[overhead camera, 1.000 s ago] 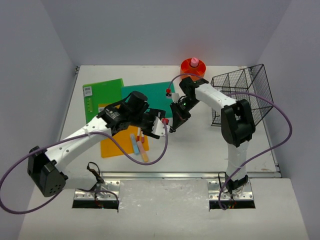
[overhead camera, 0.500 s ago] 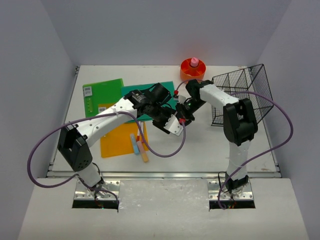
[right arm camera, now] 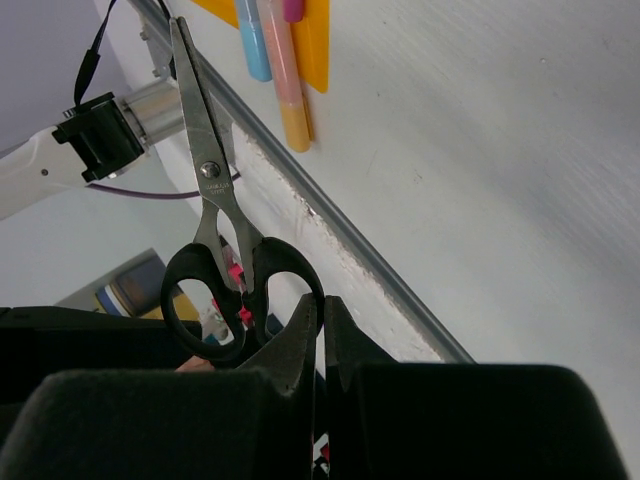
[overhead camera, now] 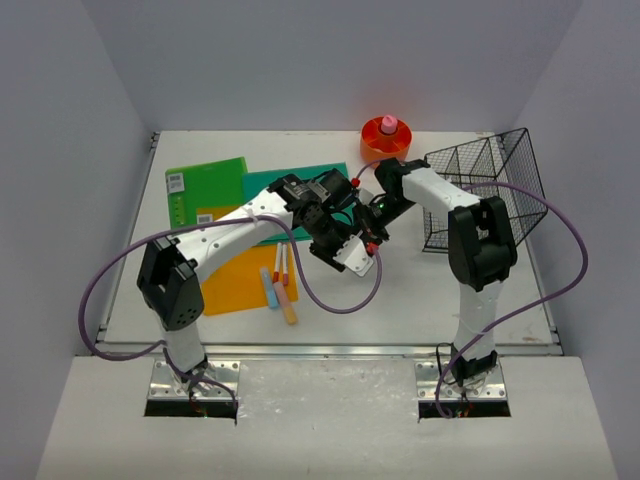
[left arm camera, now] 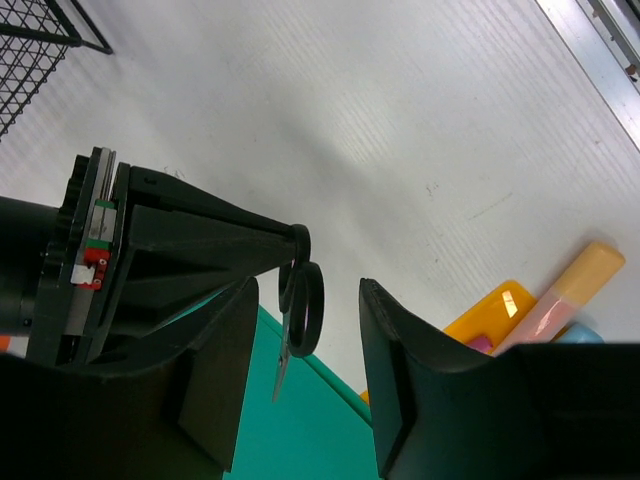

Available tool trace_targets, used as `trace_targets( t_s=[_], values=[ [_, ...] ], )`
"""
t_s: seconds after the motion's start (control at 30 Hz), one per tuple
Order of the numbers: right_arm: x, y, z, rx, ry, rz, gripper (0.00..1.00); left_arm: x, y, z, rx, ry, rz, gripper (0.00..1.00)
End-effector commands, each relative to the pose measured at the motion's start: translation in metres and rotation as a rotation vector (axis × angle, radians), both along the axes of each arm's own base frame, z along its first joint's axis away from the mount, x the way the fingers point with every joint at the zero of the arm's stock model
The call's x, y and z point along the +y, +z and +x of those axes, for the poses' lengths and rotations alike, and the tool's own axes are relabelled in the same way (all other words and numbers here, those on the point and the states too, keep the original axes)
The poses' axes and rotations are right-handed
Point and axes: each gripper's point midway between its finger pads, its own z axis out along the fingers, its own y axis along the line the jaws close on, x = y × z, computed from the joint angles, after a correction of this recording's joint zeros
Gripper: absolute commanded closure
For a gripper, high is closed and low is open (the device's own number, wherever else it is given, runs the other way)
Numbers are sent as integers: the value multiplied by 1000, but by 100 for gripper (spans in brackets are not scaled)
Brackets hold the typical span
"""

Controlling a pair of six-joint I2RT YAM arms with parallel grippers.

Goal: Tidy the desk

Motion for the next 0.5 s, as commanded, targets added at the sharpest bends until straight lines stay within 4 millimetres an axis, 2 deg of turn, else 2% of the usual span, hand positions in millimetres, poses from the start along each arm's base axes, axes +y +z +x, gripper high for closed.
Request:
trace_targets(
  t_s=[0.0, 0.2, 0.33, 0.4, 0.47],
  values=[
    [7, 29, 3, -50, -8, 68, 100, -17, 10, 0, -20, -47, -36, 58],
    [6, 30, 0, -45, -11, 66, 100, -15, 0, 3, -24, -43, 1, 67],
    [7, 32, 1, -50, -14, 68, 100, -13, -5, 9, -35, -15, 29, 82],
    [5, 31, 1, -56, -14, 56, 100, -13, -9, 13, -41, 16, 41, 95],
    [4, 31, 0, -59, -14, 48, 100, -15, -7, 18, -65, 36, 25, 100]
  ],
)
